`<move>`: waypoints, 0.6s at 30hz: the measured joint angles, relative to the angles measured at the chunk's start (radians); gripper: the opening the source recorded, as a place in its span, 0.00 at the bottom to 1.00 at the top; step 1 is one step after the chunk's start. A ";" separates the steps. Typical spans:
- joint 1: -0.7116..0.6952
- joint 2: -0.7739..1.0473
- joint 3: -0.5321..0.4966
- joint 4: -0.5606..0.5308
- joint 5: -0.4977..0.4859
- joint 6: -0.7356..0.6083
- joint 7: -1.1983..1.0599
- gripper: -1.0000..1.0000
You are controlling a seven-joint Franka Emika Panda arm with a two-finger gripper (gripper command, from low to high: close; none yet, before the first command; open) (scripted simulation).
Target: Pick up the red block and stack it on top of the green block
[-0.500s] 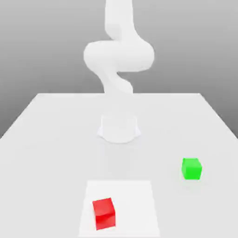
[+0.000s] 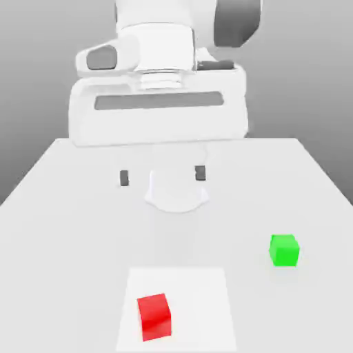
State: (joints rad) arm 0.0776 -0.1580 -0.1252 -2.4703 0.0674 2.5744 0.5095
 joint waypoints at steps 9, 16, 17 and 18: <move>-0.022 0.323 -0.005 -0.078 -0.006 0.150 -0.111 0.50; -0.056 0.497 0.037 -0.057 0.037 0.290 -0.149 0.00; -0.056 0.497 0.038 -0.057 0.037 0.289 -0.149 0.00; -0.056 0.496 0.038 -0.057 0.037 0.289 -0.148 0.00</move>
State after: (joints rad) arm 0.0217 0.3385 -0.0876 -2.5277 0.1039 2.8635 0.3613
